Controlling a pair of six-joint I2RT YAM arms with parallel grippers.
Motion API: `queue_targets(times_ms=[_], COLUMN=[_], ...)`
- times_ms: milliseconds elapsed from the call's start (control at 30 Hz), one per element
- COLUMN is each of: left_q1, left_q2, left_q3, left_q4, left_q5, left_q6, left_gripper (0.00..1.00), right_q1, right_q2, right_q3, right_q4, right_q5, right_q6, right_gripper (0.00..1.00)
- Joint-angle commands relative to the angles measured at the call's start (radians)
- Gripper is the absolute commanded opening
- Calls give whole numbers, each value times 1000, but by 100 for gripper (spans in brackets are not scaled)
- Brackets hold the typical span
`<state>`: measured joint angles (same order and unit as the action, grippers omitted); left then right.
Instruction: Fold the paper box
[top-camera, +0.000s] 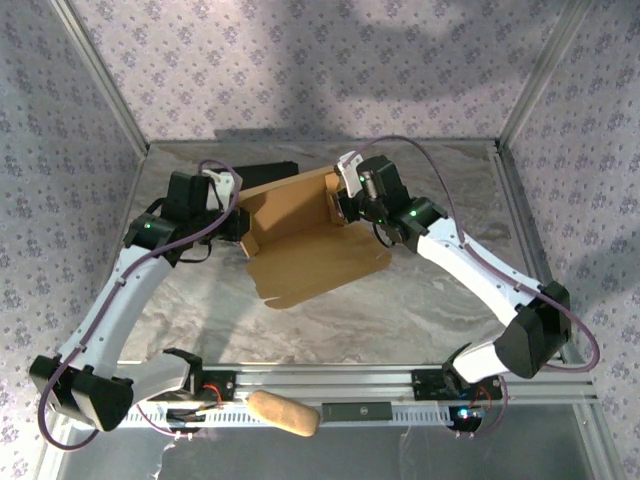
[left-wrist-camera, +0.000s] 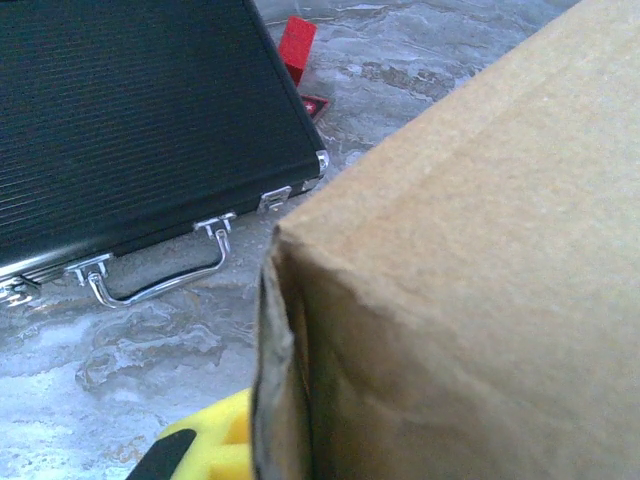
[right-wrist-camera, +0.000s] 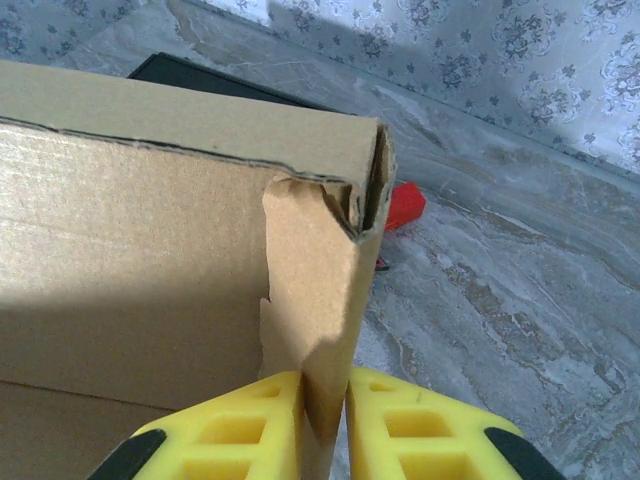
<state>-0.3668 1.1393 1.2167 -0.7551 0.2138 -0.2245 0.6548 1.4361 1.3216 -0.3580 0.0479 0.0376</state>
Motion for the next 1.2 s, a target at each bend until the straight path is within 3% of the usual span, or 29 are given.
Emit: queue_targets(times_ms=[0, 333, 633, 767, 900, 1167], left_q1=[-15, -15, -15, -17, -35, -99], left_q2=[-33, -26, -21, -27, -29, -27], left_q3=[64, 76, 73, 67, 67, 69], left_q4=[60, 56, 63, 64, 62, 69], left_q5=[103, 101, 105, 99, 72, -23], left_q6=[20, 19, 18, 13, 4, -30], left_gripper=[0, 0, 0, 0, 0, 0], right_q1=[-16, -43, -49, -30, -4, 61], right_q2=[-11, -15, -32, -32, -19, 36], right_q3=[-25, -43, -47, -38, -25, 43], right_q4=[-2, -6, -1, -11, -20, -89], right_q5=[-24, -63, -53, 21, 117, 373], right_q6=[15, 22, 24, 23, 27, 89], right_gripper=[21, 31, 12, 9, 0, 0])
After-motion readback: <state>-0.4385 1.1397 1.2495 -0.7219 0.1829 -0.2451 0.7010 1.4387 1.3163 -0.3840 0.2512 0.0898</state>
